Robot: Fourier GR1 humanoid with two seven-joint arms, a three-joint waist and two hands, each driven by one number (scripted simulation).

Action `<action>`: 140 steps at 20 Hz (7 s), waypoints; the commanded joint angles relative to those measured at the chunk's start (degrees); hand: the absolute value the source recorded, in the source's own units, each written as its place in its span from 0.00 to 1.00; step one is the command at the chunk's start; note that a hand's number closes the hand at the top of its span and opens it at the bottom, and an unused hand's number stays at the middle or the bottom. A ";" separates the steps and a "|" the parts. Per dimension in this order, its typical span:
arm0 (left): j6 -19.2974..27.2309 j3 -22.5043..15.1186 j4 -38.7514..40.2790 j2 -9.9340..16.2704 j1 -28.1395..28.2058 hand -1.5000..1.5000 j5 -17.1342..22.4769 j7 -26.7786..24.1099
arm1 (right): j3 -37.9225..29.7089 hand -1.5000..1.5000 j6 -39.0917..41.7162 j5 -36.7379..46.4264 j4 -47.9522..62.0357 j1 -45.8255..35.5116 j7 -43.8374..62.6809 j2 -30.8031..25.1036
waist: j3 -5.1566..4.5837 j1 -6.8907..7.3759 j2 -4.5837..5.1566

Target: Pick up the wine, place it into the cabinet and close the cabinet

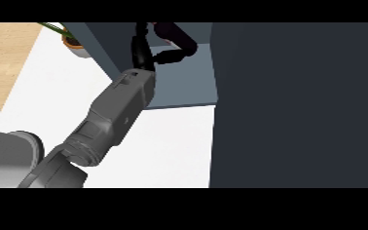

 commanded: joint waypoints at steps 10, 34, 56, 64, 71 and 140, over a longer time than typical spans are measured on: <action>-10.44 1.41 -1.21 3.20 1.21 0.00 -1.69 -6.19 | -2.37 0.00 1.12 -7.33 -7.86 5.45 0.12 -0.99 | -0.06 0.85 0.03; -11.55 -2.34 -37.34 2.00 19.65 0.00 -3.91 -1.53 | 2.46 0.00 -1.99 -2.13 -13.68 8.96 4.04 -1.10 | -0.06 5.05 -1.83; -1.75 -19.41 -92.31 10.58 58.63 0.00 -12.37 6.07 | 4.38 1.00 -1.56 -1.21 -11.89 5.14 6.37 -4.31 | -0.06 4.43 -1.24; -3.24 -20.38 -98.01 15.54 70.37 0.00 -13.40 0.26 | 17.26 1.00 6.40 -3.83 -12.71 8.19 8.63 -9.28 | -0.14 4.55 -1.45; -6.46 -17.02 -103.88 21.84 76.59 0.00 -11.40 0.29 | 24.50 1.00 5.91 1.04 -12.82 3.00 10.03 -7.65 | -0.25 4.81 -1.27; -44.11 26.72 -109.70 44.25 94.09 0.00 19.63 3.58 | 9.15 1.00 -10.73 -32.53 100.80 -88.76 -12.20 -1.71 | -0.15 5.89 0.82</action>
